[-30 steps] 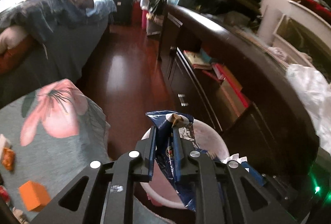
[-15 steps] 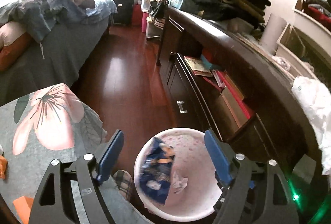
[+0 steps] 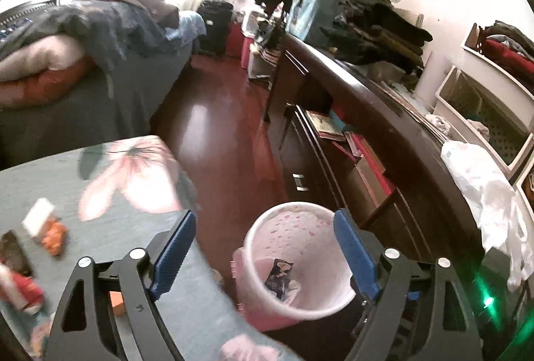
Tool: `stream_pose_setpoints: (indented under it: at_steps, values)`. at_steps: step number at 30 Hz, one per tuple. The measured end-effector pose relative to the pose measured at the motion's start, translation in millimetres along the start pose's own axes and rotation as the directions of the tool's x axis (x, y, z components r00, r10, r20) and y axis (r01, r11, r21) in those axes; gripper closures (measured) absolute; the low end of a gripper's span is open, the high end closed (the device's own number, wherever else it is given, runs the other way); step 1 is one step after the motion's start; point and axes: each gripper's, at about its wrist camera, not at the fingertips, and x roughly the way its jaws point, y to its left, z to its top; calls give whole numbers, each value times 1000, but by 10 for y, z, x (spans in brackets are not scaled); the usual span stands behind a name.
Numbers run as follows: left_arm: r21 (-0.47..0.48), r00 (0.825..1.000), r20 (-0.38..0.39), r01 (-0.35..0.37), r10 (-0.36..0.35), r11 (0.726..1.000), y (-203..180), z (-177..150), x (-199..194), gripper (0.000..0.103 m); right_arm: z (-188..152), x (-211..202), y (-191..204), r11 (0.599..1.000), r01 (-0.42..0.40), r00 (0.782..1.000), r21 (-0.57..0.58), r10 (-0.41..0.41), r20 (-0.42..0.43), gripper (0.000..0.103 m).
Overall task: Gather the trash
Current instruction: 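Grasp the red-and-white paper cup with the left gripper while the right gripper grasps the orange sponge cube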
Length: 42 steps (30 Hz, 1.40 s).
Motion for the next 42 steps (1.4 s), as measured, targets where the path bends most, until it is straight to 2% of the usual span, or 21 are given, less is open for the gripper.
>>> stream_pose_setpoints:
  at_steps: [4,8,11,14,15,18,21,24,29,30,31,32,38,42]
  values:
    - [-1,995,46,-92,92,996,208,-150,-418,11,-63,-306,301,996,-68,998,-53,69,14,18]
    - [-33,981,54,-187,189,982,506,-254,-701,8,-128,-516,600,986,-129,991,-104,131,13,15]
    - [-94,954,42,-293,298,951,852,-328,-889,8,-167,-599,849,974,-177,984,-144,179,-1,14]
    - [-166,916,29,-389,399,906,1213,-399,-1016,7,-208,-646,1113,958,-211,977,-196,213,-15,14]
    - [-188,898,17,-428,439,884,1350,-420,-1031,6,-224,-657,1192,953,-219,975,-211,221,-18,14]
    - [-199,869,-22,-488,494,850,1608,-453,-971,6,-256,-661,1427,938,-244,969,-248,244,-31,14]
    - [-182,854,-53,-517,517,836,1776,-458,-817,6,-293,-623,1616,928,-252,967,-275,250,-43,14]
    - [-142,848,-57,-529,526,837,1851,-466,-667,7,-298,-522,1746,924,-248,969,-290,241,-61,14]
    - [-65,838,-69,-546,542,836,1854,-500,-466,18,-309,-305,1878,925,-232,972,-301,215,-90,14]
    - [-57,837,-75,-546,542,836,1857,-510,-426,24,-305,-258,1905,925,-229,973,-303,209,-97,14]
    - [-57,837,-83,-545,540,836,1867,-519,-403,35,-304,-222,1913,925,-230,973,-303,209,-101,14]
    - [-61,841,-95,-539,533,840,1898,-530,-378,43,-296,-165,1944,925,-230,972,-301,207,-108,14]
    - [-129,878,-66,-478,474,869,2016,-506,-506,56,-253,90,2138,917,-248,967,-311,214,-142,14]
    - [-189,885,-47,-464,464,865,2116,-471,-693,59,-238,262,2342,906,-256,964,-337,212,-163,15]
